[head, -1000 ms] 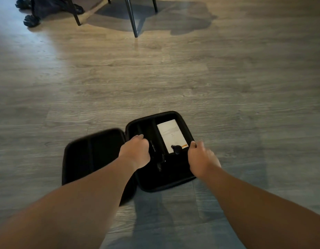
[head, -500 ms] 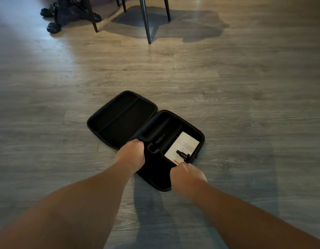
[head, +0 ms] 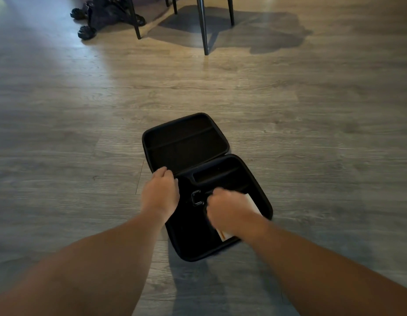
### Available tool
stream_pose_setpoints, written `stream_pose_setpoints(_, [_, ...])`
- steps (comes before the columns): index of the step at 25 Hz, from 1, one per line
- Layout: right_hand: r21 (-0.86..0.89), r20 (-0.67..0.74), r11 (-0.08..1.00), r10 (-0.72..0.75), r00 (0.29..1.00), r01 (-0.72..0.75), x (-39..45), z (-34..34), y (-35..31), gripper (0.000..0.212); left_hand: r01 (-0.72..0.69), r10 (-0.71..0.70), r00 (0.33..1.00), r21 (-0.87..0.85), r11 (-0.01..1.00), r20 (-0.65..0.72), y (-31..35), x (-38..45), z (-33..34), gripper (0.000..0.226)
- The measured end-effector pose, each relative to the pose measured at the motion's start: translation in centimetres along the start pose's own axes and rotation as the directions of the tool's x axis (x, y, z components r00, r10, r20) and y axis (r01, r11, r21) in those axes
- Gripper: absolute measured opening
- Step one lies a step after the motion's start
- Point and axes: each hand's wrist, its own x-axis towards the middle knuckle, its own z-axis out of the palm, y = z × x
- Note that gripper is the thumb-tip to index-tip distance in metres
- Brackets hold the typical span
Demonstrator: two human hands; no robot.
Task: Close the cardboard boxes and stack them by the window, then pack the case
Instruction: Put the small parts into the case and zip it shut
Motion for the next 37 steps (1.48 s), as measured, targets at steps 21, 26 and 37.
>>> stream_pose_setpoints(21, [0.106,0.042,0.956,0.271,0.962,-0.274,6.2,-1.7,4.6,0.074,0.727,-0.692,0.654,-0.507,0.464,0.305,-4.6,7.7,1.8,0.002])
stream_pose_setpoints(26, [0.214,-0.082,0.904,0.393,0.916,-0.37,8.0,-3.4,4.6,0.049,0.696,-0.67,0.653,-0.627,0.349,0.352,-5.6,8.0,1.4,0.03])
stream_pose_setpoints(37, [0.673,-0.247,0.717,0.449,0.859,-0.182,6.6,-5.9,9.3,0.052,0.4,-0.35,0.906,-0.754,0.521,0.238,-5.5,6.3,-2.3,0.045])
